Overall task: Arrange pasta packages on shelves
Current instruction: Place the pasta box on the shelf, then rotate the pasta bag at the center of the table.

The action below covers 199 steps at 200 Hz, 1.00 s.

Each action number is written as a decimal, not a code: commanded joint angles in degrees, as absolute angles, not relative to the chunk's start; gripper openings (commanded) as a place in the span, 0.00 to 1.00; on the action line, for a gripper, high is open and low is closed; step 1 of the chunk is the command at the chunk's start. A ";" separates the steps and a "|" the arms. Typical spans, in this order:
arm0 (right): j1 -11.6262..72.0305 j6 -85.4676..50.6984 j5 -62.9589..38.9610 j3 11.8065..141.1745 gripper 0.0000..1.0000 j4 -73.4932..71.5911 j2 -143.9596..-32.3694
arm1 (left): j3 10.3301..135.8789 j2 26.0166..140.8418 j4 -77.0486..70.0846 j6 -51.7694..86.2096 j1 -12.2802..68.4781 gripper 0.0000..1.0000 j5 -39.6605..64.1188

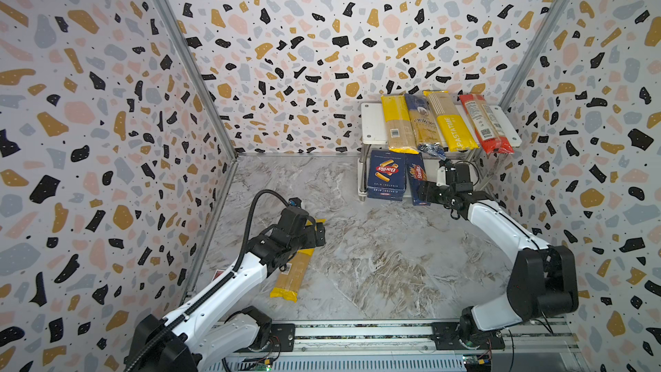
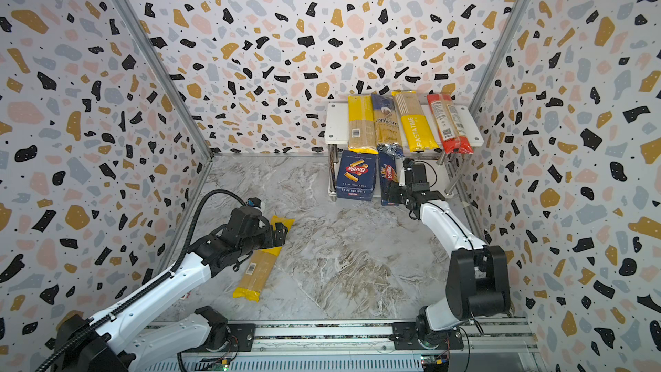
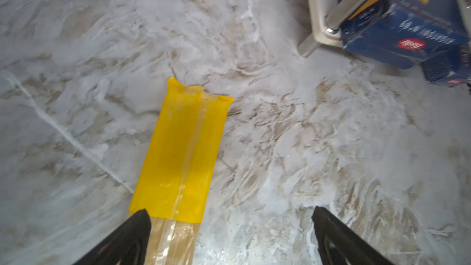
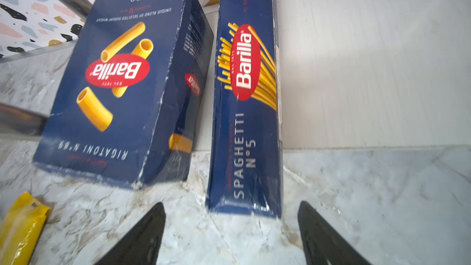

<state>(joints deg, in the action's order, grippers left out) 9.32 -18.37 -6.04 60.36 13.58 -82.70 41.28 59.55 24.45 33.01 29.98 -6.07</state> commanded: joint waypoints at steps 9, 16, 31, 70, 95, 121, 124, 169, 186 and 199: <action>11.85 -19.98 -9.19 54.32 0.86 17.89 -72.96 | 38.68 60.01 23.91 35.79 29.36 0.99 -7.85; 13.25 -20.26 -9.78 53.13 0.87 18.22 -70.93 | 38.07 60.28 23.90 36.22 29.27 0.99 -8.36; 17.06 -21.14 -10.37 51.07 0.91 19.08 -67.46 | 36.31 61.09 23.59 37.28 29.10 0.99 -10.01; 26.59 -23.32 -10.61 48.24 0.92 19.48 -62.43 | 31.32 63.67 20.98 42.00 28.67 0.99 -14.46; 28.46 -23.01 -11.77 47.03 0.93 19.25 -60.34 | 29.60 65.03 19.01 43.60 28.56 0.99 -16.16; 28.47 -23.74 -14.12 44.39 0.92 17.81 -56.90 | 30.03 68.44 18.72 43.19 28.56 0.99 -16.54; 28.52 -24.00 -14.50 44.06 0.92 17.51 -56.36 | 30.11 68.88 18.71 43.14 28.56 1.00 -16.22; 28.50 -24.04 -16.37 40.68 0.93 16.76 -53.77 | 27.94 71.63 13.56 44.70 28.79 0.87 -8.10; 28.56 -23.82 -17.53 40.22 0.92 16.48 -53.75 | 26.83 71.29 10.66 46.60 30.08 0.79 -5.48; 28.54 -24.11 -18.03 39.75 0.93 16.20 -53.29 | 27.64 71.59 9.76 48.42 32.66 0.77 -5.32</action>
<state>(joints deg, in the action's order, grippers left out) 28.32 -23.99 -16.21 40.36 17.04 -54.37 28.34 71.05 15.03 44.73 29.41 -11.05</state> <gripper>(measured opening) 0.925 0.784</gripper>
